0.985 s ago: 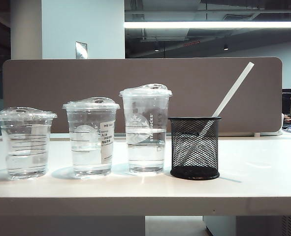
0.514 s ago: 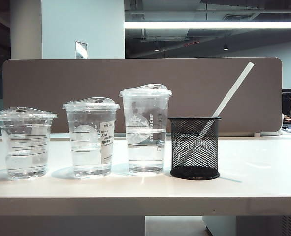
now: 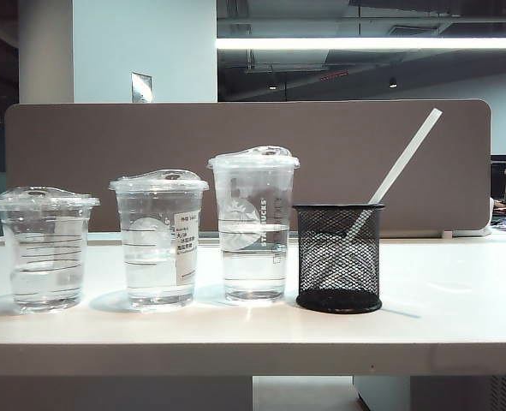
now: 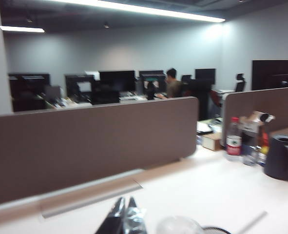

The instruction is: Pick up the straw and insert it into the medium coffee cup.

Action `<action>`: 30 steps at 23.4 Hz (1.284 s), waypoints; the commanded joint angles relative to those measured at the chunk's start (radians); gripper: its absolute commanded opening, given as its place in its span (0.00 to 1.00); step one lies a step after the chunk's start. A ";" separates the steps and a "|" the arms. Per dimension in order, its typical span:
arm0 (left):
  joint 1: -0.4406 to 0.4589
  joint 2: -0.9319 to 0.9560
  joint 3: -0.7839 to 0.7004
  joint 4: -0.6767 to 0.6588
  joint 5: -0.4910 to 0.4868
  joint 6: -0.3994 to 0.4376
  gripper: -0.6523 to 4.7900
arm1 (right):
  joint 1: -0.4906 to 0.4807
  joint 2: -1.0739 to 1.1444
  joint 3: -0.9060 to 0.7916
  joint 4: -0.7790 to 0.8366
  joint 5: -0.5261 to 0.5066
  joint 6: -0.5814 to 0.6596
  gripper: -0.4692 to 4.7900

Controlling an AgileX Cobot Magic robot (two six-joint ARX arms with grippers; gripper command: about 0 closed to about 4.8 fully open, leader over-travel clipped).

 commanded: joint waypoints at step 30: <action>0.000 0.002 0.344 -0.705 -0.058 0.100 0.12 | 0.000 -0.001 -0.005 0.010 0.000 -0.003 0.09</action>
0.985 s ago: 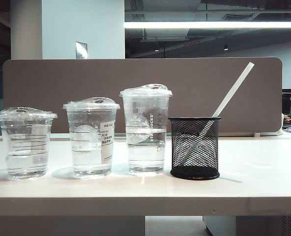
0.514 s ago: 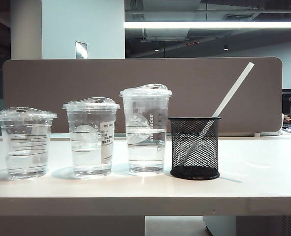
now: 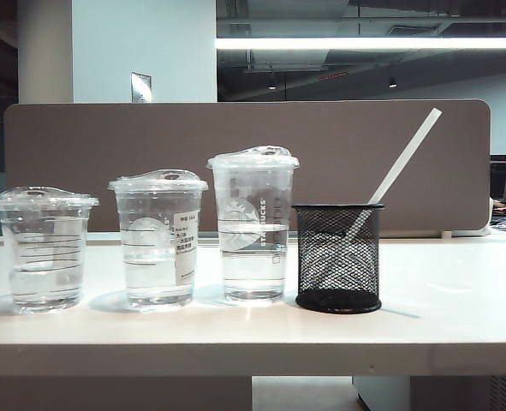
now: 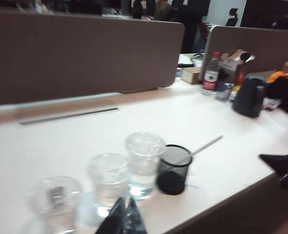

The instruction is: Pick up the straw and insert it into the medium coffee cup.

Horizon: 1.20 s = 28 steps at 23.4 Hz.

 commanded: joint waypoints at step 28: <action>-0.015 0.013 0.116 -0.236 0.024 0.024 0.12 | 0.000 -0.001 -0.005 0.010 0.000 -0.003 0.09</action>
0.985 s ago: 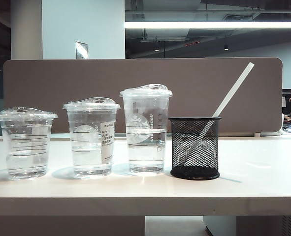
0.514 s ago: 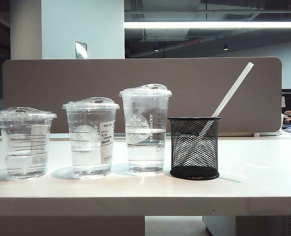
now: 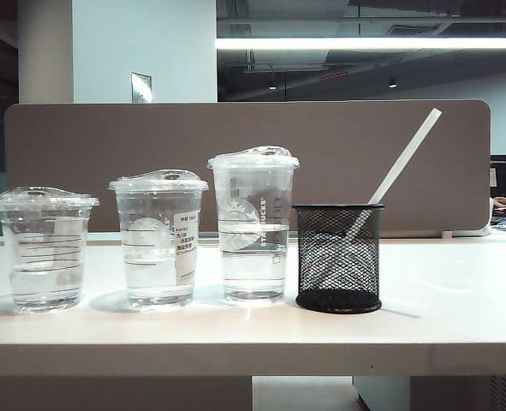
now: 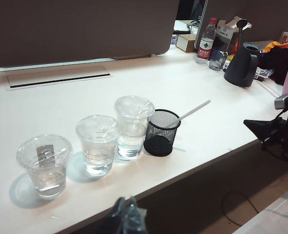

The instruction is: Pick up the straw and insert it into the medium coffee cup.

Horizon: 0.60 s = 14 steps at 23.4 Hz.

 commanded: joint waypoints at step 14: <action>0.000 0.002 0.001 0.001 0.005 0.002 0.12 | -0.001 0.000 0.179 -0.098 0.060 0.166 0.08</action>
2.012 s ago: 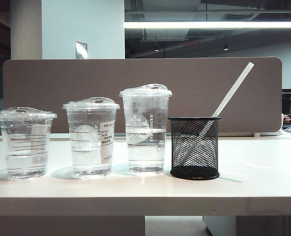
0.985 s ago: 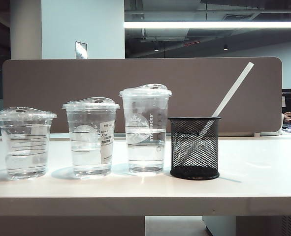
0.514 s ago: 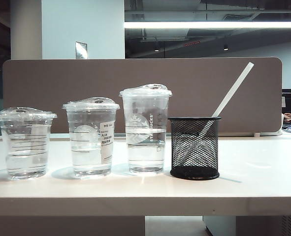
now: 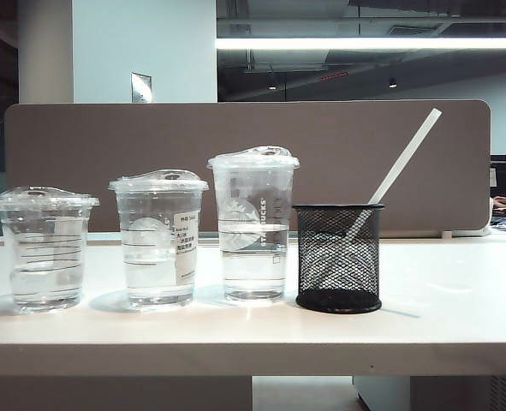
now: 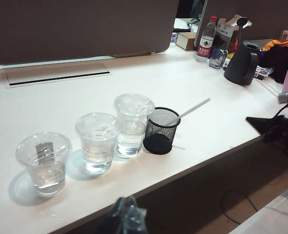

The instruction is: Pick up the straw and insert it into the medium coffee cup.

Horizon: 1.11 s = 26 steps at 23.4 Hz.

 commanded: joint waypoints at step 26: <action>0.001 0.002 0.002 0.010 0.007 0.001 0.12 | -0.331 1.213 0.713 0.780 -0.120 0.035 0.08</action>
